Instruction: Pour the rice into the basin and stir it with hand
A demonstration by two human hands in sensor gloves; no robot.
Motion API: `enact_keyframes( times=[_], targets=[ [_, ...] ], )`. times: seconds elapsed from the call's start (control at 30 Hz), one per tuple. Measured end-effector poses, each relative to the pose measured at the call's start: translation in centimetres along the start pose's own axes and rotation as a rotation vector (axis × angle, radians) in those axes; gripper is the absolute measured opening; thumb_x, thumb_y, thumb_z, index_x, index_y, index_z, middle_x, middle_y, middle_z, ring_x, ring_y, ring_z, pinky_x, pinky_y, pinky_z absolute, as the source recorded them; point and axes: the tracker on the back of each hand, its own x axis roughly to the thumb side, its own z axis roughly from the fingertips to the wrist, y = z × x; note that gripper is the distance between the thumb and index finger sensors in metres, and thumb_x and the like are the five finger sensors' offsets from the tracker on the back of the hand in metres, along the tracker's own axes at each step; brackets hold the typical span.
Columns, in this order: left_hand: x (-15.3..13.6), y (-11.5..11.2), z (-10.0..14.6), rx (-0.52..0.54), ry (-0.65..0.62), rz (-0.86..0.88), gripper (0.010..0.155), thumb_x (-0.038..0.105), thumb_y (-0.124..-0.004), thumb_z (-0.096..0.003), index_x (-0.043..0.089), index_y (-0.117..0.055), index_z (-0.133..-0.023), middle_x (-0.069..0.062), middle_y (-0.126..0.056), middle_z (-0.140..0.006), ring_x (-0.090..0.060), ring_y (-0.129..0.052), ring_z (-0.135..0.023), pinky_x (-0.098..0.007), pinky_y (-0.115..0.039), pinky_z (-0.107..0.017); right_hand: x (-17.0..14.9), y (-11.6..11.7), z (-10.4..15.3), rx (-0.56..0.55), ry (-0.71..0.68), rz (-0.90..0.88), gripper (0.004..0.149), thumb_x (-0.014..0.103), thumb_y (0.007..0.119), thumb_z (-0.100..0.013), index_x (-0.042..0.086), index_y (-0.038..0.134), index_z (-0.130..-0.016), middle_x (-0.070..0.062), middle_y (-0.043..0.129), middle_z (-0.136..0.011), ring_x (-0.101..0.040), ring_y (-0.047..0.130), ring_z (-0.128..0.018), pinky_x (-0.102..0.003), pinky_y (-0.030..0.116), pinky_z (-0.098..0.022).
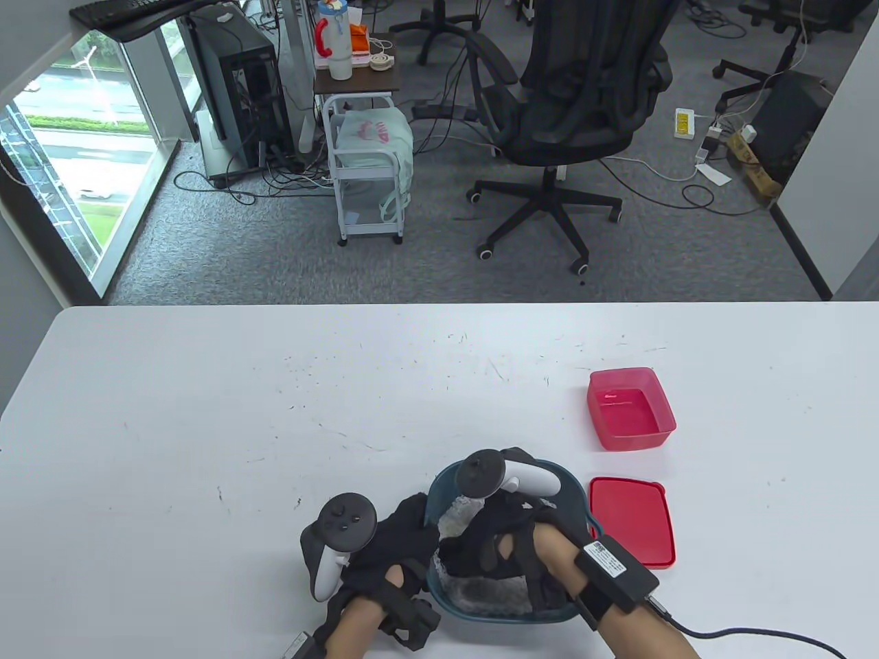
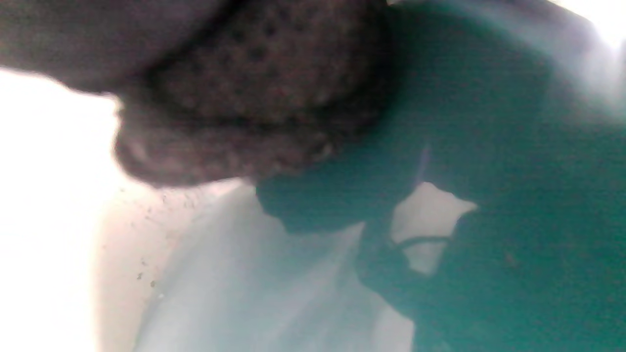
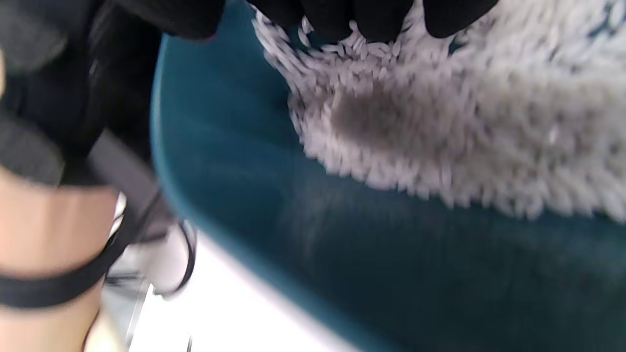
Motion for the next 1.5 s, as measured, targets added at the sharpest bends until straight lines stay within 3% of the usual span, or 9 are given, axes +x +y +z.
enact_keyframes(
  times=[0.2,0.27,0.4,0.53,0.77,0.9,1.03,1.33,1.5],
  targets=[
    [0.1,0.0,0.0,-0.003,-0.009,-0.009,0.063,0.028,-0.084,-0.0452,-0.001,-0.068,-0.099,-0.031,-0.085,-0.088,-0.016,-0.11,-0.004,-0.026,-0.097,0.003,-1.0,-2.8,1.1,-0.307,0.188,0.089,0.065,0.039,0.072,-0.037,0.006,0.059,-0.092,-0.022,0.064,-0.095,-0.046,0.069,-0.083,-0.065,0.061,-0.054],
    [0.1,-0.1,0.0,-0.002,-0.008,-0.008,0.063,0.028,-0.084,-0.0453,-0.001,-0.068,-0.099,-0.031,-0.085,-0.088,-0.015,-0.11,-0.004,-0.025,-0.097,0.003,-1.4,-2.8,1.6,-0.316,0.304,0.154,0.064,0.038,0.073,-0.037,0.004,0.064,-0.091,-0.024,0.07,-0.092,-0.048,0.074,-0.08,-0.065,0.064,-0.052],
    [0.1,-0.1,0.0,0.004,0.003,-0.004,0.063,0.028,-0.084,-0.0454,-0.001,-0.068,-0.099,-0.031,-0.085,-0.088,-0.015,-0.11,-0.004,-0.025,-0.097,0.003,-1.7,-2.0,2.2,-0.288,0.536,0.359,0.065,0.038,0.073,-0.037,-0.001,0.069,-0.089,-0.029,0.077,-0.086,-0.05,0.083,-0.071,-0.062,0.073,-0.045],
    [0.0,-0.1,0.1,0.009,0.014,0.007,0.063,0.028,-0.084,-0.0453,-0.001,-0.069,-0.099,-0.03,-0.086,-0.088,-0.015,-0.11,-0.004,-0.025,-0.098,0.003,-1.8,-0.6,2.1,-0.198,0.606,0.456,0.065,0.038,0.075,-0.035,-0.008,0.079,-0.08,-0.035,0.09,-0.071,-0.051,0.097,-0.05,-0.058,0.081,-0.032],
    [0.1,-0.1,0.1,0.017,0.026,0.012,0.063,0.028,-0.084,-0.0453,-0.001,-0.069,-0.099,-0.03,-0.086,-0.088,-0.015,-0.11,-0.004,-0.024,-0.098,0.003,-2.1,1.6,1.0,0.058,0.403,0.329,0.063,0.039,0.079,-0.03,-0.015,0.095,-0.059,-0.036,0.107,-0.043,-0.048,0.107,-0.021,-0.057,0.086,-0.012],
    [0.1,-0.1,0.1,0.012,0.027,0.009,0.063,0.029,-0.084,-0.0455,-0.001,-0.068,-0.099,-0.03,-0.085,-0.088,-0.015,-0.11,-0.006,-0.024,-0.098,0.003,-1.4,1.7,0.9,0.106,0.116,0.153,0.064,0.039,0.079,-0.03,-0.012,0.091,-0.069,-0.035,0.103,-0.057,-0.052,0.104,-0.038,-0.061,0.085,-0.025],
    [0.1,-0.1,0.1,-0.003,0.019,0.013,0.063,0.029,-0.083,-0.0456,0.0,-0.068,-0.1,-0.03,-0.084,-0.089,-0.015,-0.11,-0.006,-0.025,-0.098,0.002,-0.8,1.7,0.7,0.145,-0.029,0.04,0.066,0.039,0.08,-0.029,-0.003,0.079,-0.081,-0.028,0.089,-0.08,-0.052,0.091,-0.065,-0.065,0.076,-0.042],
    [0.1,-0.1,0.0,-0.021,0.002,0.011,0.063,0.029,-0.083,-0.0458,0.001,-0.067,-0.1,-0.03,-0.083,-0.09,-0.016,-0.11,-0.007,-0.025,-0.098,0.002,-1.0,-1.6,0.2,-0.095,0.038,-0.03,0.069,0.039,0.073,-0.036,0.011,0.049,-0.094,-0.018,0.051,-0.099,-0.043,0.052,-0.09,-0.066,0.052,-0.058],
    [0.0,-0.1,-0.1,-0.019,0.005,0.007,0.064,0.031,-0.083,-0.0458,0.002,-0.067,-0.1,-0.029,-0.084,-0.09,-0.015,-0.11,-0.008,-0.026,-0.098,0.0,-1.4,-2.6,1.3,-0.219,0.258,0.127,0.068,0.039,0.073,-0.037,0.007,0.054,-0.093,-0.022,0.055,-0.097,-0.046,0.058,-0.087,-0.068,0.052,-0.057]
  ],
)
